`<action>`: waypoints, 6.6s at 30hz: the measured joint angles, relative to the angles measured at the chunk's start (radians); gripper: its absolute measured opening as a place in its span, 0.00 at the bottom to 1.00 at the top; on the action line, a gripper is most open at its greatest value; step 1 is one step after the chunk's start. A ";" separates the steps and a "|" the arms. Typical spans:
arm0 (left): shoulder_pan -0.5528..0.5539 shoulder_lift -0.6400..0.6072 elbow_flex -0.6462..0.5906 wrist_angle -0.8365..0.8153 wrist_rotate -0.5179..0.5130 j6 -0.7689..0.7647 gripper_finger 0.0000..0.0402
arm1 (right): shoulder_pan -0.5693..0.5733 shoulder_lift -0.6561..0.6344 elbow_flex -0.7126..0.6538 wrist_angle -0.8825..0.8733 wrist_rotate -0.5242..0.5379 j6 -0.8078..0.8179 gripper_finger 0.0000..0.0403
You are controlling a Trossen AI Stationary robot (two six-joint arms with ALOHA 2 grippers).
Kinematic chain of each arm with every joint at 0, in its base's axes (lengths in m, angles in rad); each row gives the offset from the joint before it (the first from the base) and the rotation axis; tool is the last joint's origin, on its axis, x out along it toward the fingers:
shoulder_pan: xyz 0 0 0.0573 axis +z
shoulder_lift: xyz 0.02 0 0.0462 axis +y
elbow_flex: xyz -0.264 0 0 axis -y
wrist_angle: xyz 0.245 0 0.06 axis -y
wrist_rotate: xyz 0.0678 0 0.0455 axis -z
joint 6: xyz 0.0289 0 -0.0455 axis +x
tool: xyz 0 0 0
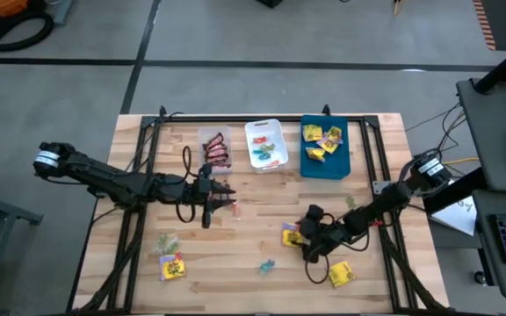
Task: Sort candy
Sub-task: Put the bottom right yellow sour patch candy into the blue bin, then put the orange jelly candy into the white bin
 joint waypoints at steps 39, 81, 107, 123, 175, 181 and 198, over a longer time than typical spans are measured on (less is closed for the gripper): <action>0.068 -0.017 0.145 -0.186 -0.157 0.143 0.20 | -0.283 -0.407 0.119 -0.061 0.242 -0.377 0.03; 0.672 -0.151 0.161 -0.259 0.062 0.622 0.19 | -1.075 -0.393 0.383 -1.257 -0.162 -0.064 0.03; 0.656 -0.151 0.161 -0.427 0.120 0.261 0.19 | -1.074 -0.403 0.382 -1.120 -0.084 -0.151 0.48; 0.358 -0.056 0.159 -0.641 0.322 -0.110 0.19 | -0.955 -0.412 0.381 -0.936 -0.088 -0.184 0.47; 0.020 0.728 0.476 -0.785 -0.095 -0.996 0.48 | -0.675 -0.412 0.375 -0.985 -0.091 -0.139 0.46; 0.017 0.736 0.477 -0.787 -0.098 -0.989 0.29 | -0.675 -0.412 0.375 -0.984 -0.091 -0.131 0.46; 0.012 0.507 0.474 -0.768 -0.018 -0.622 0.01 | -0.675 -0.412 0.374 -0.982 -0.091 -0.120 0.46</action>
